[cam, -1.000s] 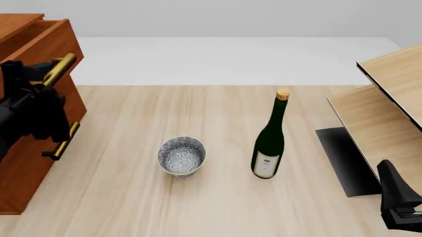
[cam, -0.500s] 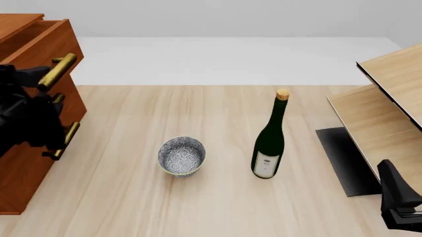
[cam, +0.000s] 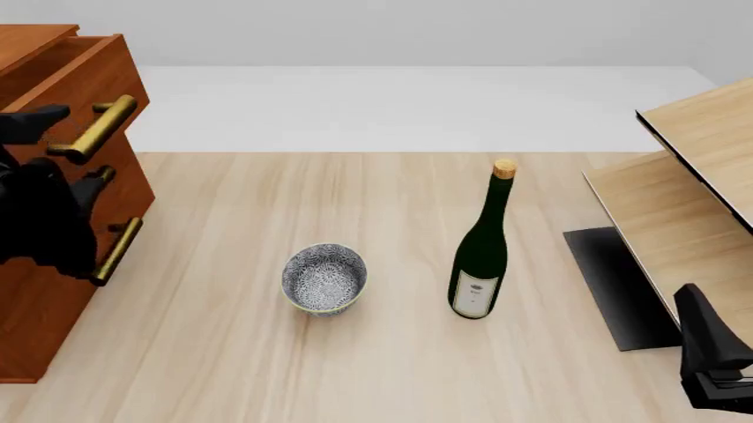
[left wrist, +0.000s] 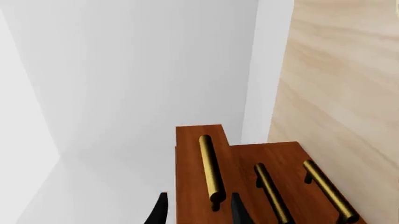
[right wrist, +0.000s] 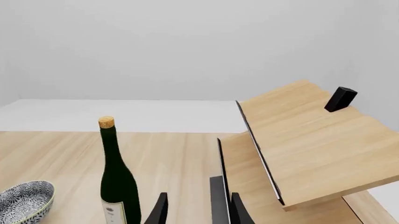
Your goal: Close the bottom drawer of the cabinet and open the top drawer.
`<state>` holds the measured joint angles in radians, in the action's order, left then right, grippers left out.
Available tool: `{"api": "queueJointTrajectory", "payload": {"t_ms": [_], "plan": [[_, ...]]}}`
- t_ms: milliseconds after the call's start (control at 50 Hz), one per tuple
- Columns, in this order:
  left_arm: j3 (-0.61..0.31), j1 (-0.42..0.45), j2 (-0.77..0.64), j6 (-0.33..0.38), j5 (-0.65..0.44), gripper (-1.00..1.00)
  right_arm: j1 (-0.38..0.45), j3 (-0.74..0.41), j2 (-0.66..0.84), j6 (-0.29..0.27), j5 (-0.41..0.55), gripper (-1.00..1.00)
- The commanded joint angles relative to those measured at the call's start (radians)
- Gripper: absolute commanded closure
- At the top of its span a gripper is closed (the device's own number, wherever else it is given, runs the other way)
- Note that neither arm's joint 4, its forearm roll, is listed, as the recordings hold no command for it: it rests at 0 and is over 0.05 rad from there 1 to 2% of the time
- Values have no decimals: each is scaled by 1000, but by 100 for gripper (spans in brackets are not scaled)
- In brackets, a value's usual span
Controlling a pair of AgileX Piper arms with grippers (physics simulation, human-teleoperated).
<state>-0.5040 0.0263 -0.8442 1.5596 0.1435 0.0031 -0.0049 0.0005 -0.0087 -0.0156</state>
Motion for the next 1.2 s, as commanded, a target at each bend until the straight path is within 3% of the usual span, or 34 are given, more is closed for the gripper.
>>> {"api": "queueJointTrajectory", "payload": {"t_ms": [20,40,340,500,540,580,680,720,740,780,800,820,840,900,920,1020,1040,1080,1100,1200], "plan": [[-88,53,37,-101,-130,-100,1,-2,0,0,1,-100],[-78,46,43,-86,-121,-100,2,-2,0,1,1,-100],[-412,107,-31,-418,-331,-100,2,-2,0,4,3,-100],[-522,94,-16,-539,-398,-100,-1,-2,0,5,2,-100],[-585,90,-26,-617,-439,-100,-3,-1,0,6,2,-100],[-603,85,-30,-641,-453,-100,-3,-1,0,5,1,-100],[-747,92,-77,-853,-553,-100,-6,0,0,6,1,-100],[-721,-8,-40,-842,-513,-100,-8,0,0,7,1,-100],[-733,27,-61,-860,-540,-100,-10,0,1,7,1,-100],[-792,-19,-65,-944,-581,-100,-12,1,1,7,0,-100],[-843,18,-90,-1010,-625,-100,-13,0,1,7,0,-100],[-847,14,-89,-1012,-631,-100,-13,0,1,7,1,-100],[-866,-47,-81,-1030,-642,-100,-13,0,1,8,1,-100],[-920,-36,-99,-1096,-689,-100,-12,0,1,6,1,-100],[-961,-27,-129,-1150,-741,-100,-12,0,1,6,1,-100],[-984,-88,-149,-1190,-798,-100,-14,0,2,4,0,-100],[-1002,-102,-156,-1228,-814,-100,-14,0,2,2,0,-100],[-997,-96,-158,-1223,-817,-100,-12,0,1,1,0,-100],[-1014,-112,-168,-1272,-834,-100,-11,0,1,0,-1,-100],[-1001,-129,-174,-1304,-841,-100,-12,0,2,-3,-1,-100]]}}
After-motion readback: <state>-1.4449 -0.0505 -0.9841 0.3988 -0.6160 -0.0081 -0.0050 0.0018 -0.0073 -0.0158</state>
